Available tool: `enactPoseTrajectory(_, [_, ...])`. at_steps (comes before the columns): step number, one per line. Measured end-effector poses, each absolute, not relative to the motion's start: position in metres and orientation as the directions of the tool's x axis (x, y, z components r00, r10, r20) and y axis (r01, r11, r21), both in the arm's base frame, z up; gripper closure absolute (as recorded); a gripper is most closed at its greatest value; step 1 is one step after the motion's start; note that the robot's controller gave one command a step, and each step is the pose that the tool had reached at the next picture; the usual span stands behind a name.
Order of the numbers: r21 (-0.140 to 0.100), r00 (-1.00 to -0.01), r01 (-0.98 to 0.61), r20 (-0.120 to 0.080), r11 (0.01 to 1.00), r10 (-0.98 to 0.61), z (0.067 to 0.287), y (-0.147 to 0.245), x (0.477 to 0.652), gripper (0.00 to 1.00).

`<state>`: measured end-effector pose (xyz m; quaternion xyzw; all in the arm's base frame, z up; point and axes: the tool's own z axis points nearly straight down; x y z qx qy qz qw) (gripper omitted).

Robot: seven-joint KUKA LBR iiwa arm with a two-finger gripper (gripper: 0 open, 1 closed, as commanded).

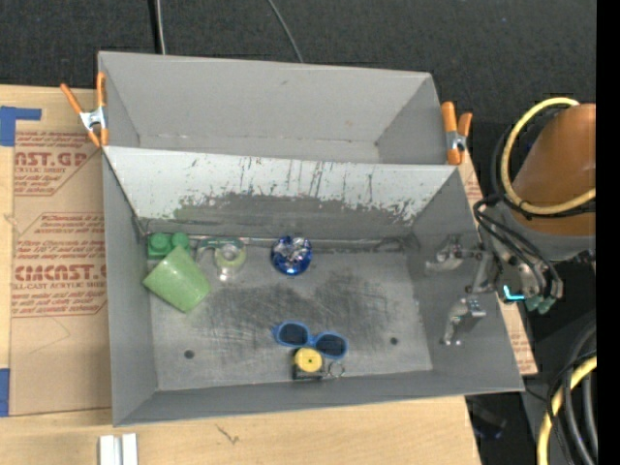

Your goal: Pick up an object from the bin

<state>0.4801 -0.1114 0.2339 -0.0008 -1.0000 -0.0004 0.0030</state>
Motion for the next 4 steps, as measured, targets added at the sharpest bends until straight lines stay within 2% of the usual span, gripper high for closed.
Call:
enactPoseTrajectory(1, [-0.003, -1.000, 0.027, -0.009, 1.000, 0.027, 0.072, -0.025, 0.503, 0.00])
enactPoseTrajectory(2, [0.004, -1.000, -0.013, -0.003, 1.000, -0.013, 0.101, 0.048, 0.500, 0.00])
enactPoseTrajectory(3, [0.001, -0.995, 0.097, 0.002, 0.995, 0.097, 0.099, 0.055, 0.482, 0.00])
enactPoseTrajectory(4, [0.004, -0.988, 0.155, -0.010, 0.988, 0.155, 0.073, 0.047, 0.483, 0.00])
